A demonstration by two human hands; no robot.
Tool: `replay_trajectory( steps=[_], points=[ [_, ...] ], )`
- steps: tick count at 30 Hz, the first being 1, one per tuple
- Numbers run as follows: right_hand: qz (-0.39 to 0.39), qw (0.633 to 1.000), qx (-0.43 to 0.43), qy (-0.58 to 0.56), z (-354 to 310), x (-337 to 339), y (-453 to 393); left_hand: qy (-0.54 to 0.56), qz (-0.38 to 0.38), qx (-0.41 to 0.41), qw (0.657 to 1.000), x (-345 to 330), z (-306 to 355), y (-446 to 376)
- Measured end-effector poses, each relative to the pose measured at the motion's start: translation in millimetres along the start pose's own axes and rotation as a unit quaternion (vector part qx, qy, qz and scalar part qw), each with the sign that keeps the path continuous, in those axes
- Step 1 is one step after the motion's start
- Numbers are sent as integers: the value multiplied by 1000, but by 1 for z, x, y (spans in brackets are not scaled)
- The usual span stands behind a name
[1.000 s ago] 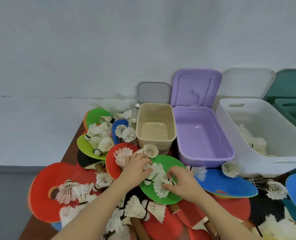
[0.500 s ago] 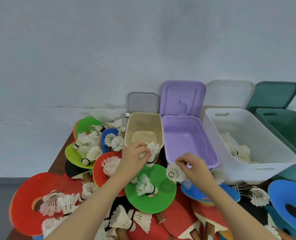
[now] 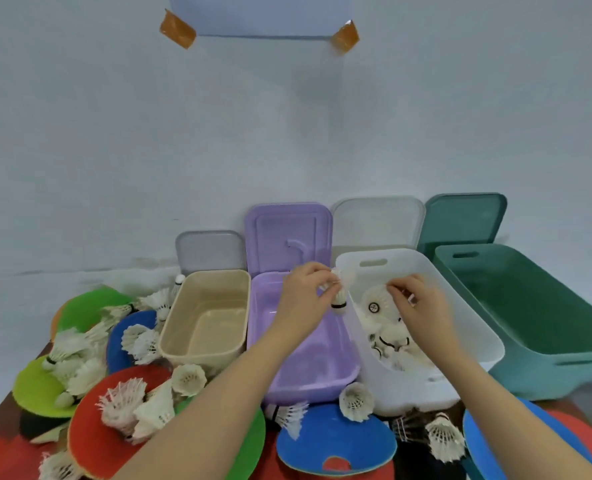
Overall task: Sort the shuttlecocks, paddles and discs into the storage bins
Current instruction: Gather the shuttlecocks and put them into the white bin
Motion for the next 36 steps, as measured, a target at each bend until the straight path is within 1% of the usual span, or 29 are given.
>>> replay_trajectory(
  steps=[2, 4, 7, 11, 14, 16, 20, 25, 28, 32, 36],
  points=[
    [16, 1000, -16, -1, 19, 17, -10, 3, -19, 16, 1000, -28, 9, -13],
    [7, 999, -35, 8, 38, 29, -18, 7, -41, 29, 999, -54, 16, -20],
    [-53, 996, -51, 56, 69, 35, -21, -32, -87, 47, 995, -88, 17, -21],
    [-155, 977, -78, 124, 109, 21, -13, -143, -165, 61, 974, -112, 8, -5],
    [-190, 969, -88, 129, 119, 11, -4, -205, -197, 46, 958, -112, 4, 5],
    [-186, 972, -70, 125, 114, 9, -2, -233, -199, 29, 951, -104, 4, 7],
    [-167, 976, 4, 139, 91, 1, -1, -264, -177, 3, 948, -79, 8, 11],
    [-168, 975, 77, 126, 51, -23, 8, -277, -154, 7, 948, -36, 3, 31],
    [-170, 977, 92, 94, 22, -41, 14, -286, -139, 13, 948, -3, -10, 48],
    [-209, 971, 111, 42, -19, -75, 31, -294, -115, 58, 947, 47, -33, 77],
    [-242, 963, 116, 14, -53, -114, 52, -289, -111, 134, 941, 95, -60, 111]
  ],
)
Point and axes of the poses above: each hand's wrist, its own y-axis away from the middle knuckle, its own x-axis out of the back of the hand, z = x × y, the point moved 4 cm from there along -y, towards the middle knuckle, and after that the axes turned 6 degrees about -x, right-handed, at the moved point
